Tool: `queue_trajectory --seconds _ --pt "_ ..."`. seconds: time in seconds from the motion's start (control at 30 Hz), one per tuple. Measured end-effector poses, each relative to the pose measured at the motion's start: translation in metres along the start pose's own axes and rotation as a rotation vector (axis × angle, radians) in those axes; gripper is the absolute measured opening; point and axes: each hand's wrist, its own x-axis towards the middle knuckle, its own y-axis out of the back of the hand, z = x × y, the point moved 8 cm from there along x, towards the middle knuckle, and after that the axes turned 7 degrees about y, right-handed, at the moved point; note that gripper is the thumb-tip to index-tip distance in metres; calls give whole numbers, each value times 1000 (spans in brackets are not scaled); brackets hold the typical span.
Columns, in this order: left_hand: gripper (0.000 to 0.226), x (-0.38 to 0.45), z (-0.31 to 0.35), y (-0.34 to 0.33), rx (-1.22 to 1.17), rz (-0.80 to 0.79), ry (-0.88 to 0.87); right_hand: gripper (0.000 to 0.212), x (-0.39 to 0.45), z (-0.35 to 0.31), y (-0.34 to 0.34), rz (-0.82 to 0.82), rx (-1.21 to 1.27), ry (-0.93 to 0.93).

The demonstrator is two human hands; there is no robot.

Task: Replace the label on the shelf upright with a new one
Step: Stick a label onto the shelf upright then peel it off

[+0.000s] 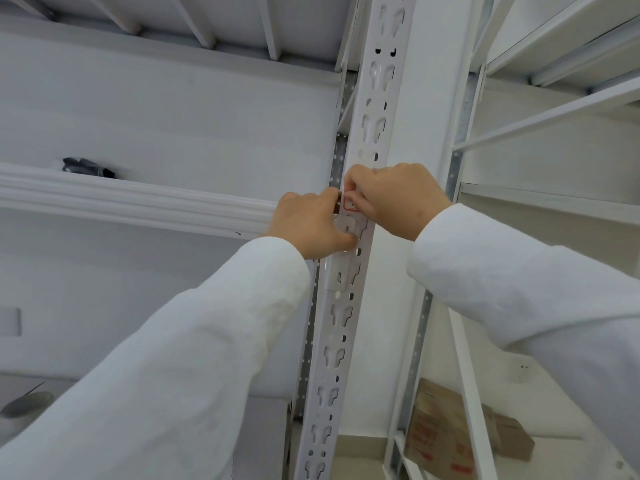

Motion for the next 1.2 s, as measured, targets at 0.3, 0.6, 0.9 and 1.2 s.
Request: queue_trajectory --seconds 0.3,0.6,0.9,1.2 --pt "45 2 -1 -1 -13 -23 5 30 2 0 -5 -113 1 38" --pt "46 5 -4 -5 -20 -11 10 24 -13 22 -3 21 274 -87" --pt "36 2 -2 -3 -25 3 -1 18 -28 27 -4 150 298 -162" --pt "47 2 -1 -3 -2 -5 -3 21 -50 27 -9 275 276 -207"
